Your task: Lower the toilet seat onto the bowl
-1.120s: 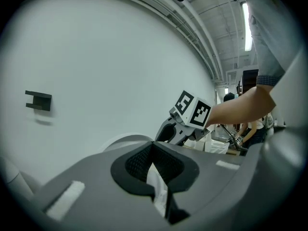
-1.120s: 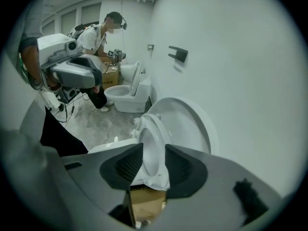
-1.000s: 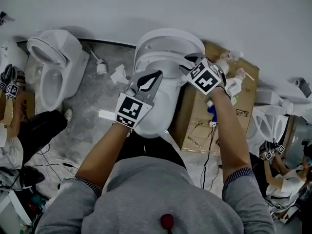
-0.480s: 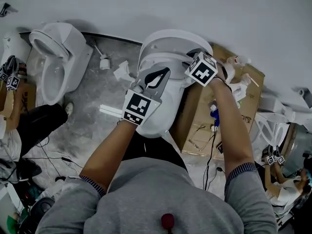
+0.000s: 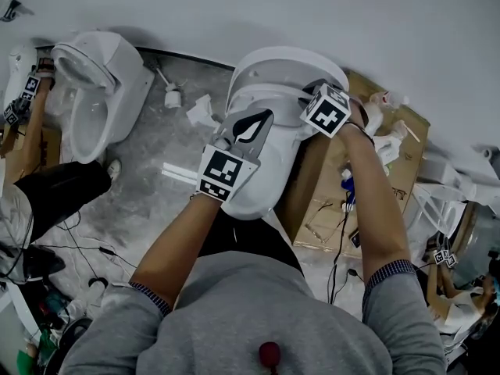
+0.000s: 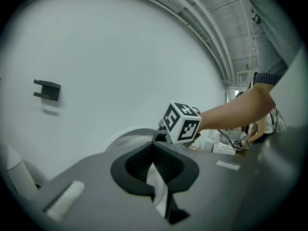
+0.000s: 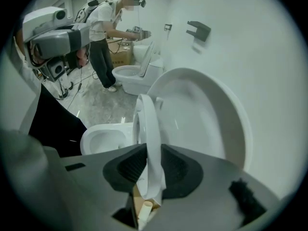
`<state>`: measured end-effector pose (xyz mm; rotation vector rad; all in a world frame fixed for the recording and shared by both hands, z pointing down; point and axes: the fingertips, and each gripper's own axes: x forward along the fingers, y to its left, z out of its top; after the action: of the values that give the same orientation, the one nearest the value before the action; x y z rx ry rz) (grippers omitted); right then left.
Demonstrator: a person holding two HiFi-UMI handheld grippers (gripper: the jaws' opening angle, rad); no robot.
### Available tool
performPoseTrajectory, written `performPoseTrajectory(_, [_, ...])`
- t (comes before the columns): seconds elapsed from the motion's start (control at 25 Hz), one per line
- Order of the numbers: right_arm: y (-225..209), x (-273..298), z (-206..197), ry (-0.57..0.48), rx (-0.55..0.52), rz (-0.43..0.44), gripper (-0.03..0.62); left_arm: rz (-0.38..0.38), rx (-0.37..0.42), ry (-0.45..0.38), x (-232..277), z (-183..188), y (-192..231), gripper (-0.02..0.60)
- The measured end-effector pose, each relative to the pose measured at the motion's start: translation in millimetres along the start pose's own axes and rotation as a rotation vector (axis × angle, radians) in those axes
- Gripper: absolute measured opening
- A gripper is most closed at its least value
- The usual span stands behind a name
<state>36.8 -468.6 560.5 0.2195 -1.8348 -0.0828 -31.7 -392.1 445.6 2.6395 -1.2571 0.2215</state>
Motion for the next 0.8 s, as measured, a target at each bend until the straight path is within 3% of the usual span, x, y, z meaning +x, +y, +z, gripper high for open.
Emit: performPoseTrajectory(0.8, [45.6,-11.8,-1.2,0.022,0.026,-0.043,0.103,-0.032,-0.019,0.006,-33.8,-11.0,-22.4,0.009])
